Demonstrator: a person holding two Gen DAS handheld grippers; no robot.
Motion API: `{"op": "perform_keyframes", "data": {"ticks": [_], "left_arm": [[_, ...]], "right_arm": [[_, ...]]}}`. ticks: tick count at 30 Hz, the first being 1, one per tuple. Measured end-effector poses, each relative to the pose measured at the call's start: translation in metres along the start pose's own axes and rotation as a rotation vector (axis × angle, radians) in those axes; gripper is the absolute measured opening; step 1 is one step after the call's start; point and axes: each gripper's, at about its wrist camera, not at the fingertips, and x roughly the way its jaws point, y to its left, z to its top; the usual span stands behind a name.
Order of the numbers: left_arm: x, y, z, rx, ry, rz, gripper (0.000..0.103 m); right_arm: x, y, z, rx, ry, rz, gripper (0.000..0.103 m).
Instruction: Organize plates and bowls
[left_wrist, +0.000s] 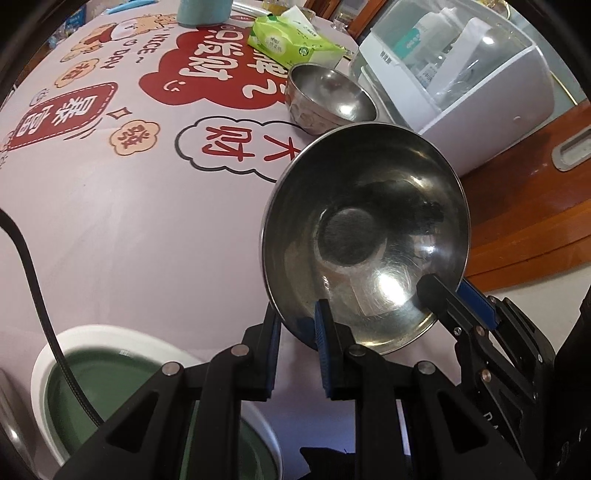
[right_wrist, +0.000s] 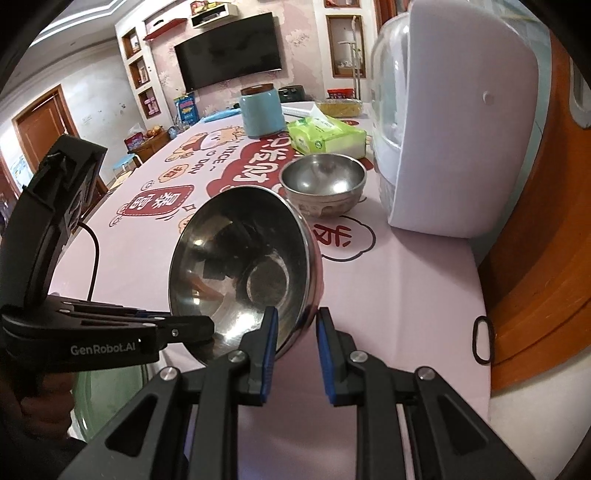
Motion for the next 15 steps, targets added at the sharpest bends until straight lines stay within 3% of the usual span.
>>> {"op": "perform_keyframes", "data": {"ticks": [15], "left_arm": [[-0.039,0.018,-0.028,-0.039,-0.054,0.001,0.016]], "right_arm": [[-0.026,0.036,-0.005,-0.141,-0.029,0.025,0.021]]}}
